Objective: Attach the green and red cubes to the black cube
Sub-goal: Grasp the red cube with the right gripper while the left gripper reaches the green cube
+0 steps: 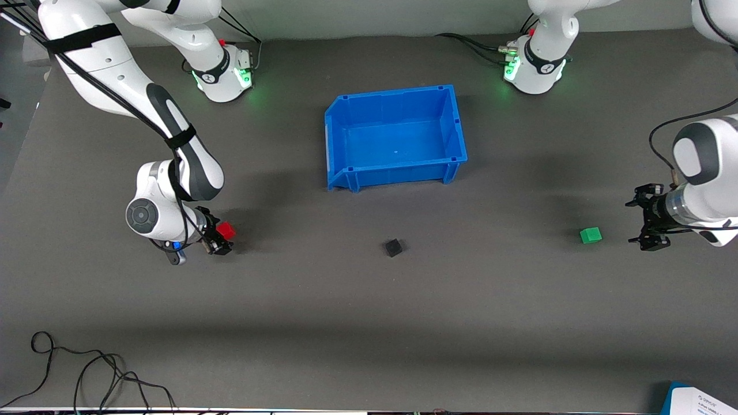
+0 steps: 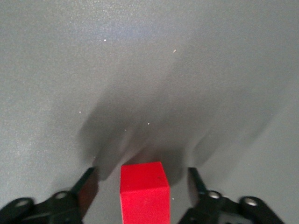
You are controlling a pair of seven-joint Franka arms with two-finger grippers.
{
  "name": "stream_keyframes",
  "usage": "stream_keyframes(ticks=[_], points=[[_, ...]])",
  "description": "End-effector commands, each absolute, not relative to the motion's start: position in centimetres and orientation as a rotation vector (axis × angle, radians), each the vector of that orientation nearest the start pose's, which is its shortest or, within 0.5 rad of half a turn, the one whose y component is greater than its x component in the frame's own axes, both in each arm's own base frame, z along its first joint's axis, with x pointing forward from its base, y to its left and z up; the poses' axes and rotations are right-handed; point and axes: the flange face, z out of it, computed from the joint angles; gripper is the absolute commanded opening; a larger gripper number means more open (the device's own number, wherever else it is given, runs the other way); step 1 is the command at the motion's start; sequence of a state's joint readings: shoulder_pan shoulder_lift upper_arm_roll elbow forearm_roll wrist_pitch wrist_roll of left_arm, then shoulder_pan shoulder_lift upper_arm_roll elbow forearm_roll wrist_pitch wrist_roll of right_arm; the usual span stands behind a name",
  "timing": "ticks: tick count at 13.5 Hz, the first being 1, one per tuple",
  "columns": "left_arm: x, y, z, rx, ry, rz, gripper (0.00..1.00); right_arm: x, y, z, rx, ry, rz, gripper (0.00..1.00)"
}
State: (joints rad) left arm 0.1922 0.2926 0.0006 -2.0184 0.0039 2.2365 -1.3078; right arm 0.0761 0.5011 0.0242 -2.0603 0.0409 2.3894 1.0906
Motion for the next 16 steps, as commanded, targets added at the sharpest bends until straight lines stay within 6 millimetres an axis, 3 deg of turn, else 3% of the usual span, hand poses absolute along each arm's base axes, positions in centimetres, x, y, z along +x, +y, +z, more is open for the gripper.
stream_keyframes(ticks=[1,2,5,8,11,13,14,16], points=[[57.8,11.2,26.1,-2.254,-2.129,0.059,0.99,56.7,5.8,18.2,-2.809,1.56,0.281,0.32],[58.2,11.1,25.3,-2.225,-2.177,0.031,0.99,56.7,5.7,18.5,-2.811,1.573,0.312,0.21],[58.9,11.1,23.1,-2.182,-2.25,-0.011,0.99,58.2,5.9,21.6,-2.799,1.579,0.32,0.19],[59.2,10.7,21.9,-2.137,-2.296,-0.015,0.98,61.3,7.2,24.7,-2.709,1.693,0.263,0.19],[59.1,9.7,19.0,-2.084,-2.3,0.044,0.98,64.1,14.3,25.3,-2.641,1.777,0.196,0.19],[58.7,9.4,18.2,-2.078,-2.287,0.067,0.98,65.6,15.9,24.9,-2.565,1.864,0.174,0.19],[58.7,9.4,18.1,-2.078,-2.286,0.067,0.97,66.0,17.7,24.6,-2.55,1.877,0.166,0.19],[58.6,9.2,17.8,-2.08,-2.279,0.074,0.84,66.6,21.7,24.0,-2.514,1.903,0.153,0.19]])
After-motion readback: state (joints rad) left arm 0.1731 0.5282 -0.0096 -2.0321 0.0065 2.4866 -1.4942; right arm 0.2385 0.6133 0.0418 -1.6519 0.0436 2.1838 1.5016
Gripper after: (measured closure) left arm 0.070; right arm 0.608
